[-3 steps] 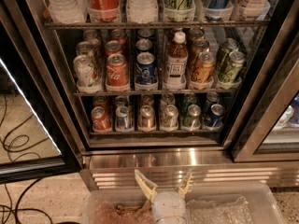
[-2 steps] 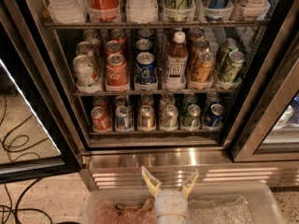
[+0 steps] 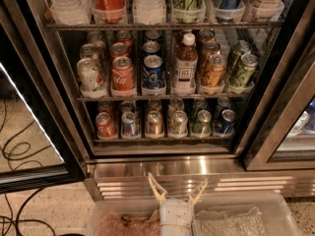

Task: Pick 7up can from bottom shelf of fridge

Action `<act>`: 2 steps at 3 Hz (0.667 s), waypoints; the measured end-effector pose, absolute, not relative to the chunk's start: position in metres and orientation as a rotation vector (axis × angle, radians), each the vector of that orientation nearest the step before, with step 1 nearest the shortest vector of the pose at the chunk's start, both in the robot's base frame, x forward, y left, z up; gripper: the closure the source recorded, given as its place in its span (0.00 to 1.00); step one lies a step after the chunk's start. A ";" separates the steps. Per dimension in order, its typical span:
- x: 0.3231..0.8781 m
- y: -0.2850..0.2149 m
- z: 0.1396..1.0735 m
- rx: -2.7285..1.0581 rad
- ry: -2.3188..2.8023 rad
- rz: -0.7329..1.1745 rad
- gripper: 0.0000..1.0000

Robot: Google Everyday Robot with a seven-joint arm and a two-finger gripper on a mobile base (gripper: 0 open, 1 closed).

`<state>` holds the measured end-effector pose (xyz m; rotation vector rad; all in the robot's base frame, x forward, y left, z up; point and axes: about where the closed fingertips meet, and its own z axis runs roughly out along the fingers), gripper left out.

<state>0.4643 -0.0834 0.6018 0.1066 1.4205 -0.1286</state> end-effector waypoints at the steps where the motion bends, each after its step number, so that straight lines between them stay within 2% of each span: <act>1: 0.480 -0.099 0.609 0.084 1.319 -0.199 0.00; 2: 0.499 -0.108 0.624 0.061 1.243 -0.224 0.00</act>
Offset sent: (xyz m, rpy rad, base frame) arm 0.0563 -0.0344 0.0374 -0.1475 -0.2431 -0.0454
